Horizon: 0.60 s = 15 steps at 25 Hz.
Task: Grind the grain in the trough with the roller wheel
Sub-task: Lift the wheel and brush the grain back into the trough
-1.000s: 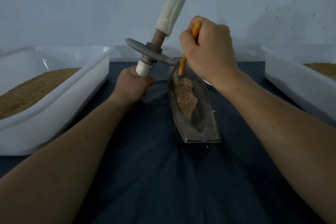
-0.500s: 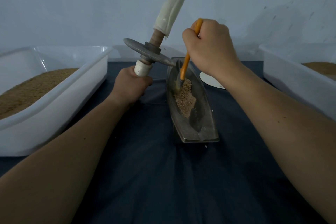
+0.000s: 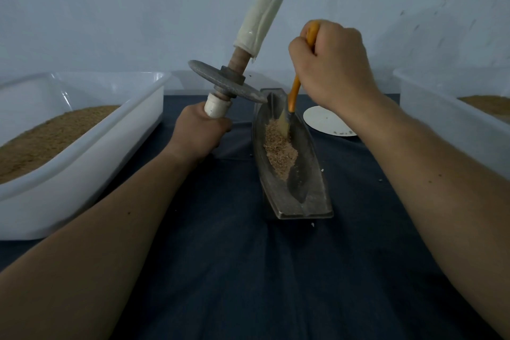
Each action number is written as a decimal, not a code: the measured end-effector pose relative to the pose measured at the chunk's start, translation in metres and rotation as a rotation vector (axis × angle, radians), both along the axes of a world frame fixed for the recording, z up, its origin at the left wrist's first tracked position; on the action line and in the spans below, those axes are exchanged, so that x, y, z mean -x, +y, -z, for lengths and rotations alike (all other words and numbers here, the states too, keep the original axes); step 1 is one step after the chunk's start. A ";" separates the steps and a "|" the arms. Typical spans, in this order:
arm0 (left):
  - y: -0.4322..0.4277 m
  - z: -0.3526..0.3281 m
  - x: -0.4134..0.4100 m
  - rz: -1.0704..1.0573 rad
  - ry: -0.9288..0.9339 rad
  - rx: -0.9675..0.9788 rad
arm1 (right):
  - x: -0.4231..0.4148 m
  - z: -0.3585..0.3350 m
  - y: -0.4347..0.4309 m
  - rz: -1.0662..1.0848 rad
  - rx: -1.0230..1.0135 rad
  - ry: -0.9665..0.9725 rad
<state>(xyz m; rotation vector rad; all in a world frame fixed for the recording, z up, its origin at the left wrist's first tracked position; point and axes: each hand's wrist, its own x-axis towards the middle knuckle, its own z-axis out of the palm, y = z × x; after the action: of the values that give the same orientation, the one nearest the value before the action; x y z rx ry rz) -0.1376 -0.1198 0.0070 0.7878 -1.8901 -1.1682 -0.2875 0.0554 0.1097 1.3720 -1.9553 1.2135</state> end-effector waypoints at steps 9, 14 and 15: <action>0.002 0.000 0.000 -0.004 0.005 0.010 | 0.007 0.017 -0.005 -0.038 0.008 0.083; 0.002 -0.001 0.001 -0.008 -0.003 0.022 | 0.011 0.030 -0.008 -0.043 -0.096 0.069; 0.002 -0.001 0.000 -0.008 -0.001 0.024 | 0.010 0.028 -0.008 -0.040 -0.072 0.063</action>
<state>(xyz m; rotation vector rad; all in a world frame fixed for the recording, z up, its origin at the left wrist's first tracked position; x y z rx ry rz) -0.1380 -0.1180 0.0076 0.7825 -1.8969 -1.1386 -0.2975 0.0472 0.0813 1.4742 -1.9539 1.1141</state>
